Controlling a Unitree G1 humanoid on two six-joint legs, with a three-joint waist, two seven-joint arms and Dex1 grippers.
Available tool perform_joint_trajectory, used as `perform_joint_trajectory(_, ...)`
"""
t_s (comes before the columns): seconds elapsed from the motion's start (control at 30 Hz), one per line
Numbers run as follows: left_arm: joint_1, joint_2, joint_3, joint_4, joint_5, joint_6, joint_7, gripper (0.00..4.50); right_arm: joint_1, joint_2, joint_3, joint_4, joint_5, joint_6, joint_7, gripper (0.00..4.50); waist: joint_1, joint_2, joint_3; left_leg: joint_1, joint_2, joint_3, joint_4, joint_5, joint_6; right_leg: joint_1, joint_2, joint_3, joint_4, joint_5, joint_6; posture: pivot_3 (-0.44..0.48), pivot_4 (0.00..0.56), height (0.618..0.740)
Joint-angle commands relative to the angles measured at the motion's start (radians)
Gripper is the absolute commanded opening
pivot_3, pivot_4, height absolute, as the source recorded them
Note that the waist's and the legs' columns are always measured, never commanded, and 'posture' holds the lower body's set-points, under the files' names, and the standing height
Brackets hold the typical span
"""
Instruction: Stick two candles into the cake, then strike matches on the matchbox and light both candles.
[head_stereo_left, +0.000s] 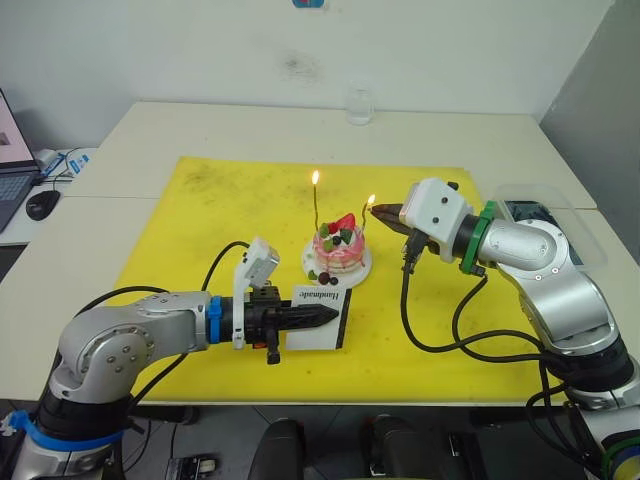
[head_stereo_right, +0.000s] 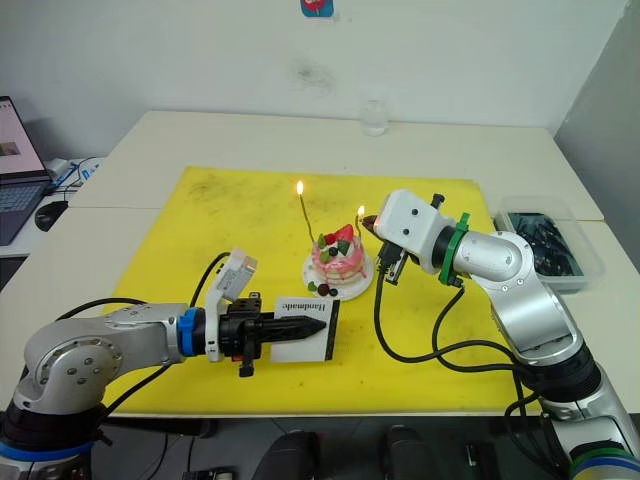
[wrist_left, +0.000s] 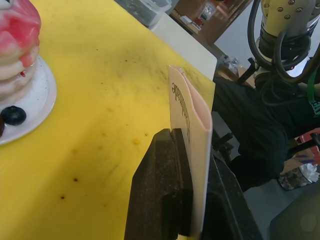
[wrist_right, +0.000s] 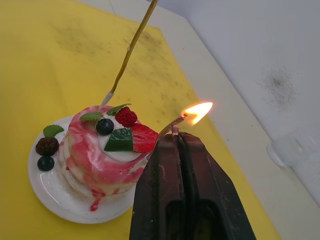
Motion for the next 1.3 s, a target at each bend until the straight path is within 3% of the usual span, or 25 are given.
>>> perform_joint_trajectory(0.03, -0.016, -0.007, -0.003, -0.006, 0.008, -0.013, -0.012, 0.00, -0.012, -0.001, -0.027, -0.040, 0.007, -0.002, -0.001, 0.05, 0.000, 0.000, 0.000, 0.000, 0.000, 0.000, 0.000, 0.000, 0.000, 0.000, 0.000, 0.000, 0.000, 0.000, 0.000, 0.000, 0.150, 0.740)
perform_joint_trajectory(0.4, -0.007, -0.016, -0.008, -0.004, 0.025, -0.020, -0.025, 0.00, 0.005, -0.018, -0.035, -0.056, 0.015, 0.005, 0.013, 0.05, 0.000, 0.000, 0.000, 0.000, 0.000, 0.000, 0.000, 0.000, 0.000, 0.000, 0.000, 0.000, 0.000, 0.000, 0.000, 0.000, 0.150, 0.740)
perform_joint_trajectory(0.7, -0.006, -0.039, -0.018, -0.016, 0.016, -0.010, -0.015, 0.00, 0.150, -0.099, -0.111, -0.160, 0.036, 0.081, 0.019, 0.05, 0.001, 0.000, 0.000, 0.000, 0.000, 0.000, 0.000, 0.000, 0.000, 0.000, 0.000, 0.000, 0.000, 0.000, 0.000, 0.000, 0.150, 0.740)
perform_joint_trajectory(0.8, -0.009, -0.052, -0.027, -0.016, 0.015, -0.007, -0.007, 0.00, 0.235, -0.135, -0.187, -0.194, 0.045, 0.132, 0.001, 0.05, 0.002, 0.000, 0.000, 0.000, 0.000, 0.000, 0.000, 0.000, 0.000, 0.000, 0.000, 0.000, 0.000, 0.000, 0.000, 0.000, 0.150, 0.740)
perform_joint_trajectory(1.03, -0.018, -0.094, -0.047, -0.019, 0.010, 0.001, 0.023, 0.00, 0.474, -0.158, -0.508, -0.171, 0.047, 0.216, -0.062, 0.05, 0.007, 0.000, 0.000, 0.000, -0.001, 0.000, 0.000, 0.000, 0.000, 0.000, 0.000, 0.000, 0.000, 0.000, 0.000, 0.000, 0.150, 0.740)
perform_joint_trajectory(1.13, -0.028, -0.114, -0.060, -0.013, 0.016, 0.001, 0.032, 0.00, 0.477, -0.127, -0.601, -0.085, 0.036, 0.214, -0.134, 0.05, 0.001, 0.000, 0.000, 0.000, -0.001, 0.001, 0.000, 0.000, 0.000, 0.000, 0.000, 0.001, 0.000, 0.000, 0.001, 0.000, 0.150, 0.740)
perform_joint_trajectory(1.3, -0.040, -0.144, -0.084, 0.004, 0.047, -0.012, 0.028, 0.00, 0.442, -0.133, -0.605, 0.086, -0.010, 0.096, -0.216, 0.05, 0.000, 0.000, 0.000, 0.001, -0.002, 0.001, 0.000, 0.000, 0.000, 0.001, 0.002, 0.001, 0.000, 0.001, 0.000, 0.000, 0.150, 0.740)
